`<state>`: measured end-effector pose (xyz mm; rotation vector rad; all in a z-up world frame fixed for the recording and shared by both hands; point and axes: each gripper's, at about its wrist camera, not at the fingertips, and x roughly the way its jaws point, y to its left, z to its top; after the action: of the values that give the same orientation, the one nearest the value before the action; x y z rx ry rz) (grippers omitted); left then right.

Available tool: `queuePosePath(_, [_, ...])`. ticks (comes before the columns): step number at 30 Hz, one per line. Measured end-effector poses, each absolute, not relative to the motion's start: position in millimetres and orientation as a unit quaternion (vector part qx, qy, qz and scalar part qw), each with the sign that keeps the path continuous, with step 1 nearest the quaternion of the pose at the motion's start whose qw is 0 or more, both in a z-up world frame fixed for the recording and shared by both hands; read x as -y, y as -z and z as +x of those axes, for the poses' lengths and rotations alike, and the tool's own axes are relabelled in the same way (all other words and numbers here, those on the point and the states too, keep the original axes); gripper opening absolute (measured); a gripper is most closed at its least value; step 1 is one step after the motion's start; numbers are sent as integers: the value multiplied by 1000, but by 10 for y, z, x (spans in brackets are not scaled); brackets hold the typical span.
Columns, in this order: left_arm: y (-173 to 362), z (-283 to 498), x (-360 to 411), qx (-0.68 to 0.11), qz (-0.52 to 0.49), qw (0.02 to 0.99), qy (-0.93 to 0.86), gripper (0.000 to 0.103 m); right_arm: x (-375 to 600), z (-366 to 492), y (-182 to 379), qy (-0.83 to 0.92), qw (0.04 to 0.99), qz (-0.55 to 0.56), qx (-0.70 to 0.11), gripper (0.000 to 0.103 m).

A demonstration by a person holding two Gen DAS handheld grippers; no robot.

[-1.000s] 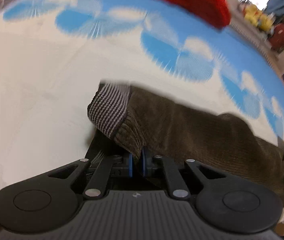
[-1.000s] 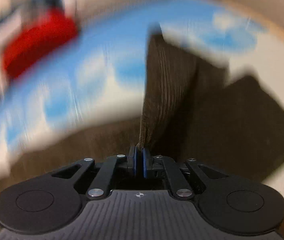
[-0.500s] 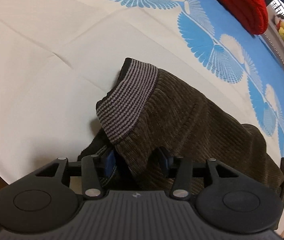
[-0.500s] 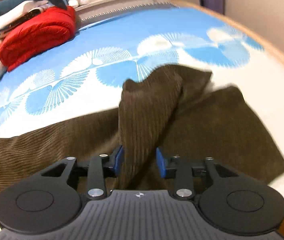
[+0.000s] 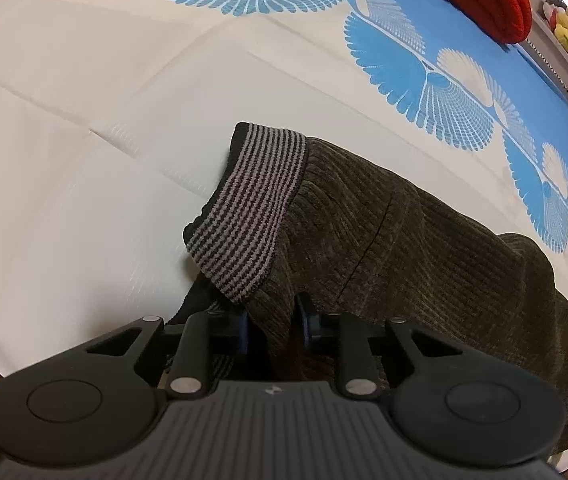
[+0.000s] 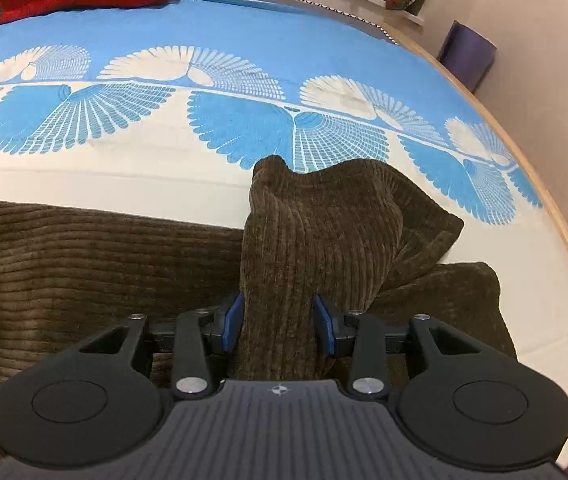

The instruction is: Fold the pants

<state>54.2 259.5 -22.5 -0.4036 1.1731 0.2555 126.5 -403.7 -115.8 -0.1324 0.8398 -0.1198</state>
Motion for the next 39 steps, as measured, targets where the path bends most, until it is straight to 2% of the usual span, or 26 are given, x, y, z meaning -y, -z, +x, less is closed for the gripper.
queuePosePath(1, [216,542,-2584,-546,-188,808,-121,23,4089,1259,1127,58,912,-49,-402,7])
queuePosePath(3, [187,538,-2566,-539,-186,812,-121,20,4330,1187,935,97,927,16,-361,6])
queuePosePath(5, [152,506,-2572,-530,-201,816,-114,19,4818,935,682,169,929,158,-290,6])
queuePosePath(7, [90,465,-2575,-513,-220,824,-95,18,5170,641,630,212,909,246,-261,6])
queuePosePath(10, [69,415,-2585,-515,-212,824,-101,16,5428,344,803,230,871,305,-310,6])
queuePosePath(12, [91,386,-2646,-522,-230,815,-101,16,5536,215,980,234,844,317,-365,0])
queuePosePath(14, [84,378,-2692,-521,-244,812,-100,17,5680,68,1123,258,822,322,-393,0])
queuePosePath(17, [78,374,-2759,-518,-269,806,-100,18,6016,-161,1306,236,796,406,-382,4])
queuePosePath(18, [82,374,-2782,-516,-277,804,-104,22,6101,-235,1347,241,787,428,-372,4])
queuePosePath(21, [86,351,-2836,-510,-303,798,-108,26,6353,-395,1396,247,775,491,-312,10])
queuePosePath(23, [95,369,-2842,-512,-307,795,-111,28,6434,-422,1423,244,773,512,-284,25])
queuePosePath(25, [108,397,-2826,-516,-300,794,-115,32,6494,-332,1463,240,773,519,-276,32])
queuePosePath(29, [160,464,-2796,-530,-285,790,-115,41,6521,-83,1573,235,771,520,-283,33])
queuePosePath(34, [208,550,-2730,-545,-248,792,-118,40,6497,108,1687,244,765,511,-307,33])
queuePosePath(35, [216,557,-2725,-545,-243,794,-119,36,6494,144,1692,248,766,505,-310,29])
queuePosePath(36, [214,565,-2711,-544,-237,796,-120,26,6475,186,1689,254,770,494,-313,20])
queuePosePath(37, [205,573,-2697,-542,-233,799,-118,22,6452,236,1681,257,776,480,-318,8])
queuePosePath(39, [143,587,-2657,-529,-226,810,-110,16,6407,286,1590,262,794,446,-319,7])
